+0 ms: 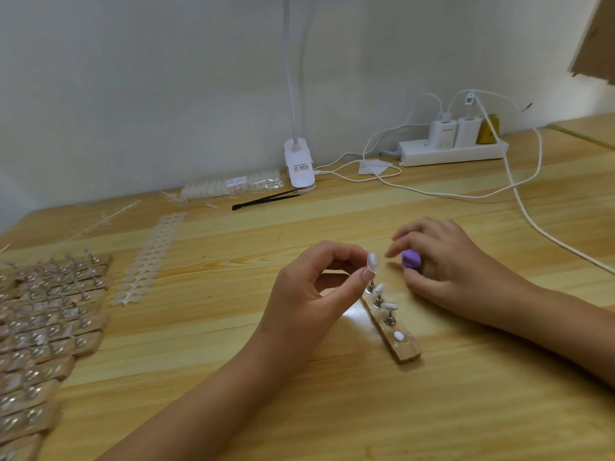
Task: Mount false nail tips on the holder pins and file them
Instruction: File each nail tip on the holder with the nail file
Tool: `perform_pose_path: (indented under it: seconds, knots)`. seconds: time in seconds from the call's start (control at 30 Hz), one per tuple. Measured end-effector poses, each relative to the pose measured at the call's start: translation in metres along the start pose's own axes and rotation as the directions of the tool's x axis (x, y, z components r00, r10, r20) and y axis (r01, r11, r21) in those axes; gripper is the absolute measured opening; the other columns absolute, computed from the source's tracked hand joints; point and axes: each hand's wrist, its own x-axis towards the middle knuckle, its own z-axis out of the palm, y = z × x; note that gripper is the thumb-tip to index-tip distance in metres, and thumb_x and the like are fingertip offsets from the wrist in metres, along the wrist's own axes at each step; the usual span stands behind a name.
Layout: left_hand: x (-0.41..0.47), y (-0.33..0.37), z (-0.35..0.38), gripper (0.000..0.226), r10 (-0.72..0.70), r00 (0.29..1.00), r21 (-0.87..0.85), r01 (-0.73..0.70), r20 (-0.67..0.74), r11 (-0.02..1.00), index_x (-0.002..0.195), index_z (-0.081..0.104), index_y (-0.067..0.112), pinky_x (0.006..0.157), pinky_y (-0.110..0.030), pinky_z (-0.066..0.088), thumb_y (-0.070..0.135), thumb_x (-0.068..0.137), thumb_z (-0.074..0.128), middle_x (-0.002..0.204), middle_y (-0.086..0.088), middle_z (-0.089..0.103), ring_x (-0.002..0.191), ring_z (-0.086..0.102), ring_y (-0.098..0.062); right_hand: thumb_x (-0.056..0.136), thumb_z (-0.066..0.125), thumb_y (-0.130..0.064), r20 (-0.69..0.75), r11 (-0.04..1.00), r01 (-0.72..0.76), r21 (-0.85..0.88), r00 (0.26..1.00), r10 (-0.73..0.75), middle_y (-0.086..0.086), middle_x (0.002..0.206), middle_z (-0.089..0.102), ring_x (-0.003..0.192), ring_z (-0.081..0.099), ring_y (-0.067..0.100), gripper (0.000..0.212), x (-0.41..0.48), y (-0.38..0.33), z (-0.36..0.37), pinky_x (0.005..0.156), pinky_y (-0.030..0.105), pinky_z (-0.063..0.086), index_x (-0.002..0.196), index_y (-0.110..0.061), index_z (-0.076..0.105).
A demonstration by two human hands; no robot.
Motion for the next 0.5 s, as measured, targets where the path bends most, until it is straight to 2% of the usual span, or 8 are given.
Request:
perform_pose_path:
  seconds: [0.07,0.17,0.3,0.5]
  knots:
    - [0.000,0.000,-0.001,0.008,0.031,0.999,0.035,-0.031,-0.007,0.999,0.097,0.073,0.014,0.079,-0.022,0.053,0.012,0.089,0.070,0.093,0.000,0.069,0.090,0.067,-0.015,0.091,0.065,-0.027,-0.088,0.996,0.042,0.082,0.996,-0.035,-0.012,0.120,0.054,0.121,0.045,0.011,0.022,-0.003,-0.009,-0.003,0.098,0.005,0.025,0.112,-0.027,0.065]
    - [0.001,0.001,-0.001,0.010,0.061,0.998,0.071,-0.060,-0.012,0.996,0.095,0.074,0.020,0.081,-0.028,0.055,0.016,0.087,0.070,0.094,0.000,0.067,0.092,0.066,-0.019,0.087,0.062,-0.042,-0.235,0.962,0.212,0.171,0.957,-0.169,-0.011,0.116,0.059,0.116,0.054,0.010,0.034,-0.006,-0.024,-0.009,0.098,0.015,0.037,0.114,-0.023,0.065]
    - [0.001,0.002,0.000,0.014,0.077,0.997,0.138,-0.075,-0.010,0.988,0.094,0.074,0.023,0.080,-0.030,0.056,0.013,0.086,0.068,0.092,0.001,0.067,0.089,0.066,-0.018,0.081,0.069,-0.041,-0.248,0.930,0.297,0.218,0.938,-0.241,-0.006,0.105,0.064,0.101,0.060,0.011,0.040,-0.010,-0.035,-0.007,0.088,0.020,0.046,0.115,-0.021,0.064]
    - [-0.001,0.002,0.002,0.011,0.054,0.999,0.195,-0.051,-0.008,0.980,0.095,0.073,0.023,0.078,-0.029,0.056,0.019,0.087,0.067,0.087,-0.001,0.072,0.084,0.068,-0.016,0.085,0.067,-0.033,-0.288,0.914,0.323,0.244,0.925,-0.249,-0.005,0.097,0.066,0.089,0.061,0.015,0.027,-0.009,-0.031,-0.003,0.077,0.029,0.050,0.108,-0.018,0.069]
